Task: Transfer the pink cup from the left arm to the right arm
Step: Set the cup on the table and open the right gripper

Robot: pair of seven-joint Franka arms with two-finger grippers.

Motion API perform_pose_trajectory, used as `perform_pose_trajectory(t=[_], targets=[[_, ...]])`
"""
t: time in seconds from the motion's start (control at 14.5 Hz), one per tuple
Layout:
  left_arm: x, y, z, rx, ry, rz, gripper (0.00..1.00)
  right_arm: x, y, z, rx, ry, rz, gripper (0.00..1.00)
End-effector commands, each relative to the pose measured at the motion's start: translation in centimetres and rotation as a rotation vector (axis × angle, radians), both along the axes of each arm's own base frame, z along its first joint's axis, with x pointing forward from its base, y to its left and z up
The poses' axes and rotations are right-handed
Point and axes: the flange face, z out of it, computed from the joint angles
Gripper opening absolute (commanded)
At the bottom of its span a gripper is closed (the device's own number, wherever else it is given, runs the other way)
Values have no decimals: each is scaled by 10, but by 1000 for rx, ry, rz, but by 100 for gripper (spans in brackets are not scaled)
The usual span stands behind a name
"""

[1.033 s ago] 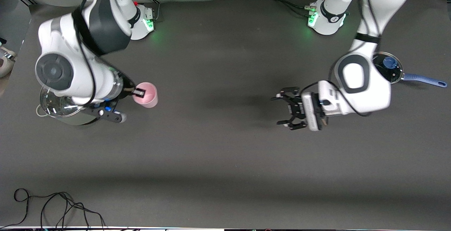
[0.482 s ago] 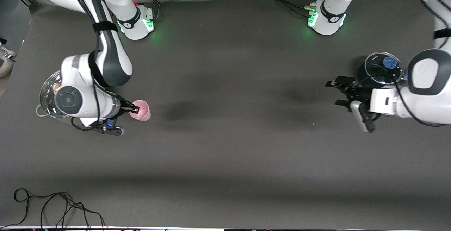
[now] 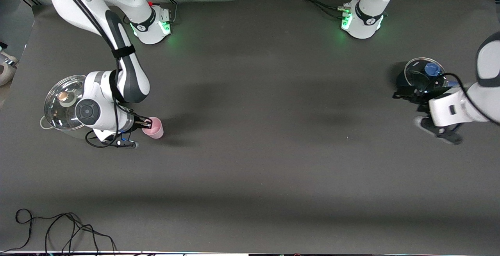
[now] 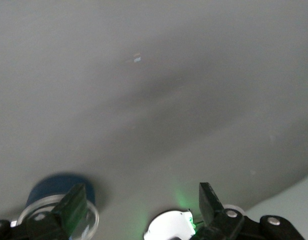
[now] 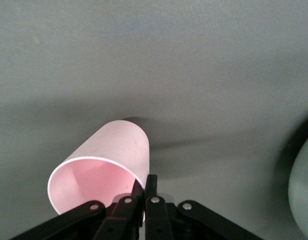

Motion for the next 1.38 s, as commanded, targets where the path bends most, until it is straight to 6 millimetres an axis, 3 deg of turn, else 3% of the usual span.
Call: perform_pose_trajectory(t=[0.0,0.14,0.28,0.34,0.41,0.55,0.89,1.1,1.17,1.31], targets=[[-11,3,24,179,-3,168,100,2,-4,-6,34,-19,22,0],[-17,3,39,225,-41,200,100,3,-11,-8,32,-17,12,0],[-17,3,49,227,-101,215,100,5,-16,4,45,-28,37,1],[-20,3,49,228,-124,220,100,7,-23,11,50,-39,51,34],[-27,1,50,229,-147,219,100,7,-25,19,52,-41,68,78],[-43,0,49,228,-201,223,100,9,-35,47,71,-54,52,100],[-42,-3,60,206,-219,225,100,3,-43,138,161,-117,14,100],[-41,-9,66,201,-232,218,100,-1,-42,202,138,-121,16,100],[-41,-17,66,191,-233,208,100,-2,-34,224,100,-104,36,100],[-40,-11,68,189,-237,220,100,-5,-15,272,72,-63,71,100]])
